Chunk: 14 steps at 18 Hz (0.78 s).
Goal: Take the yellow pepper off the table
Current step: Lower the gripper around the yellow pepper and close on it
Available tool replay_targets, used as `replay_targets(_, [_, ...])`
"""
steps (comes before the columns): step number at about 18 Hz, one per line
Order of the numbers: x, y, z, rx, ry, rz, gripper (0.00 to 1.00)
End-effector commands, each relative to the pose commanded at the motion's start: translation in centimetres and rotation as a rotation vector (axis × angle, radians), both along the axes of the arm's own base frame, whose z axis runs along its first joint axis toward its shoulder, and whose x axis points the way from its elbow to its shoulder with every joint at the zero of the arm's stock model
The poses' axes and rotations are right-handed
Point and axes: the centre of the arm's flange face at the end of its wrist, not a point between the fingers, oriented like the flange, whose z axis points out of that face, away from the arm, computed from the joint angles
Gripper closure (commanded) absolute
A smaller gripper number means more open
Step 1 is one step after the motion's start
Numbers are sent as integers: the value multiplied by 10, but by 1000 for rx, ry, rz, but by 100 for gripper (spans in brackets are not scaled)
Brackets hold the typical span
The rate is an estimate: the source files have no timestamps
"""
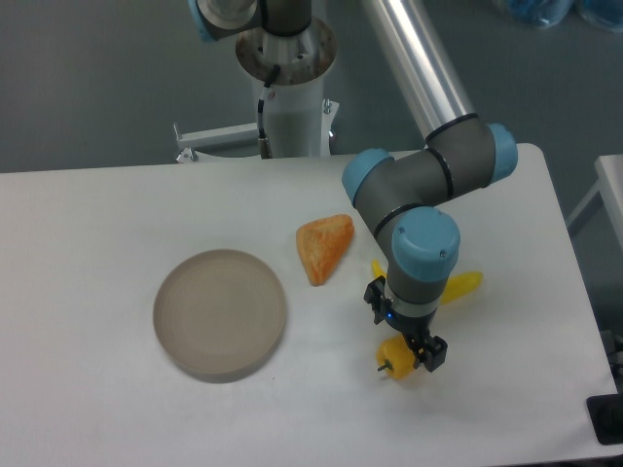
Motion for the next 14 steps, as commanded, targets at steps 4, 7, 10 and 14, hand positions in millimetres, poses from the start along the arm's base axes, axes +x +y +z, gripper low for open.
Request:
replay_targets(4, [-2, 2, -5, -3, 1, 0, 0])
replay_targets(7, [1, 7, -17, -11, -5, -7, 0])
replay_targets(10, [3, 13, -26, -1, 4, -17, 0])
replay_targets(14, [6, 14, -27, -2, 2, -11, 34])
